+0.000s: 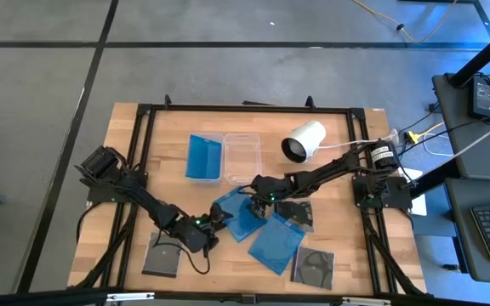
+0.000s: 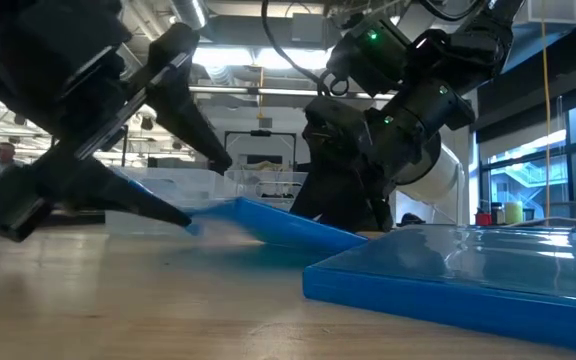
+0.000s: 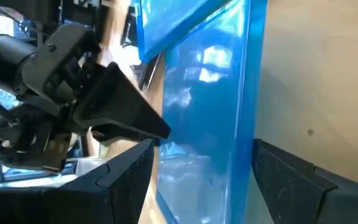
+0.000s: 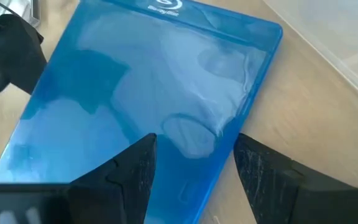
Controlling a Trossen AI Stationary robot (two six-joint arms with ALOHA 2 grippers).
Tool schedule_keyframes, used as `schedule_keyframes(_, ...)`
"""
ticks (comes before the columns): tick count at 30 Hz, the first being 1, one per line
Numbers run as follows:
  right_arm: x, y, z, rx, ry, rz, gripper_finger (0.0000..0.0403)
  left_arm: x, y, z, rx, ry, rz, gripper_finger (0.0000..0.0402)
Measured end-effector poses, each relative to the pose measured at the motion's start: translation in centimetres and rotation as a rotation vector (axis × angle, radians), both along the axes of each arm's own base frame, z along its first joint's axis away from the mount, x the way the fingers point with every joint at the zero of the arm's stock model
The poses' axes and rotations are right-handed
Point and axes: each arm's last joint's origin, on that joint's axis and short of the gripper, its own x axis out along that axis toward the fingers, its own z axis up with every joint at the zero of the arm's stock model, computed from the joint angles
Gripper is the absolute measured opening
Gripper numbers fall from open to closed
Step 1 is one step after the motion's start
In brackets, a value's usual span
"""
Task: Pick & place jewel cases by type
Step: Put the left blue cd case into the left transparent bin
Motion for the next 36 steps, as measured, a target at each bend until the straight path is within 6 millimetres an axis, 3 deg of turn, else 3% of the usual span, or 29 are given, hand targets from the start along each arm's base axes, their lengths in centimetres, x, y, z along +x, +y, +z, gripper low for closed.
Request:
schedule_keyframes(8, -0.01, 0.03, -0.02, -0.002, 0.000, 0.004, 0.0216, -0.04, 0.36, -0.31, -0.008, 0.045, -0.007, 0.0228)
schedule_keyframes(27, -0.02, 0.04, -0.04, -0.013, 0.000, 0.019, 0.0216, 0.24, 0.68, -0.10, 0.019, 0.029, 0.011, 0.0060)
schedule_keyframes(36, 0.22, -0.04, 0.19, -0.082, -0.038, 0.101, 0.0217, -0.16, 0.05, -0.06, 0.031, 0.020, 0.001, 0.0051)
